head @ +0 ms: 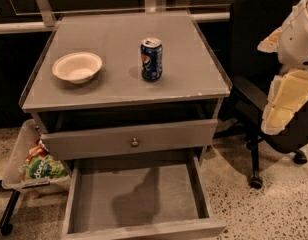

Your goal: Place pepsi can into middle drawer

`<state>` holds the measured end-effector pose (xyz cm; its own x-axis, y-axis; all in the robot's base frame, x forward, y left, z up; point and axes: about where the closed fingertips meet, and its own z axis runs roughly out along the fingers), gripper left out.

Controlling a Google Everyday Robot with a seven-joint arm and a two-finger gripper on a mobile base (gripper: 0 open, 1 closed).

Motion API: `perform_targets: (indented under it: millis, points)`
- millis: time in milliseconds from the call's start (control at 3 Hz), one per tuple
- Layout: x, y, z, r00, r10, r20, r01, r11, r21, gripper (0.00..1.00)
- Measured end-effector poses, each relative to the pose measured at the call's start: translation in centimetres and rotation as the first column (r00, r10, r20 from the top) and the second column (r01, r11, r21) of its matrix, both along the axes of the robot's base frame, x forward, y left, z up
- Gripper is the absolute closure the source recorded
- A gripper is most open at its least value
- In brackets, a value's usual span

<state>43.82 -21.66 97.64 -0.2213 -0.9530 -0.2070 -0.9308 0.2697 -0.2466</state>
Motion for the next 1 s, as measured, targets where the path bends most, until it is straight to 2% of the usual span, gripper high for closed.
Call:
perform_targets:
  millis: [333,667,1000]
  points:
    - [0.1,0.1,0.2,0.9999,0.0,0.012,0.0,1.0,0.0,0.0]
    - [2.0,0.2,-0.9,0.9991,-0.038,0.018,0.036,0.992,0.119,0.0]
    - [6.1,0.8,-2.6,0.9957,-0.093,0.009,0.085,0.949,0.303,0.0]
